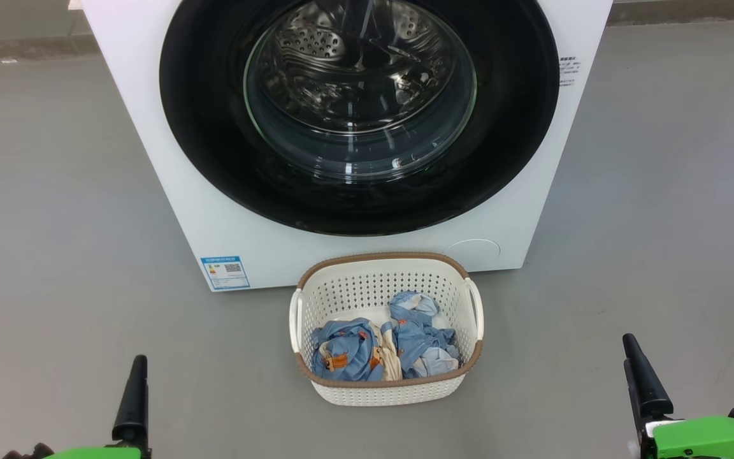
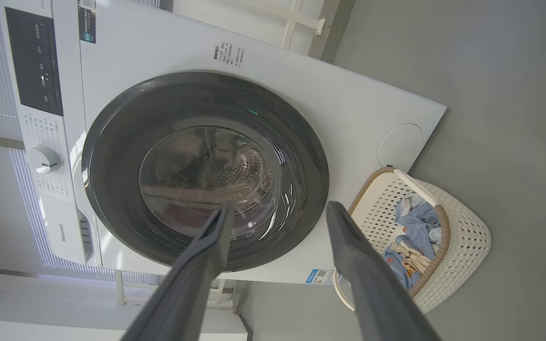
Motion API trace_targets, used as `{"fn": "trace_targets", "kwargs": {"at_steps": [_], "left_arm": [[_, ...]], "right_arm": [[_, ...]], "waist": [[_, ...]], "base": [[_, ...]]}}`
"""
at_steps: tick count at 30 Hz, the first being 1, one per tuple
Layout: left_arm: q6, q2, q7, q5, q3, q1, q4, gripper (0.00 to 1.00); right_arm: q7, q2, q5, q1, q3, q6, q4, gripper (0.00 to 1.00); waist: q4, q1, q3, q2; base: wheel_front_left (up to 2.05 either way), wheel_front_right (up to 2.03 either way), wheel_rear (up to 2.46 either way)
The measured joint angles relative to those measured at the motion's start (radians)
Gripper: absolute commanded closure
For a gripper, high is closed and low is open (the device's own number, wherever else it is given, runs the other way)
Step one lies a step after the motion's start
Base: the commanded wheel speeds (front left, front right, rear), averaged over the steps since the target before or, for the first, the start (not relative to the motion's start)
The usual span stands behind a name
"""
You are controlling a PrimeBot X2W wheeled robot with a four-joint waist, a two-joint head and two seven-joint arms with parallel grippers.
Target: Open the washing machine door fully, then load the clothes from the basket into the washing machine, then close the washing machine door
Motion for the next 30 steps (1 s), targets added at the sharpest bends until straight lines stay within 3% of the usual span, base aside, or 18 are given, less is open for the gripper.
{"fn": "trace_targets", "kwargs": {"at_steps": [30], "left_arm": [[0.044, 0.018, -0.087, 0.613, -0.055, -0.009, -0.016, 0.0]], "right_arm": [[-0.083, -0.005, -0.661, -0.018, 0.01, 0.0, 0.023, 0.0]], "waist": [[0.0, -0.0001, -0.006, 0.0]], "base": [[0.0, 0.0, 0.0]]}}
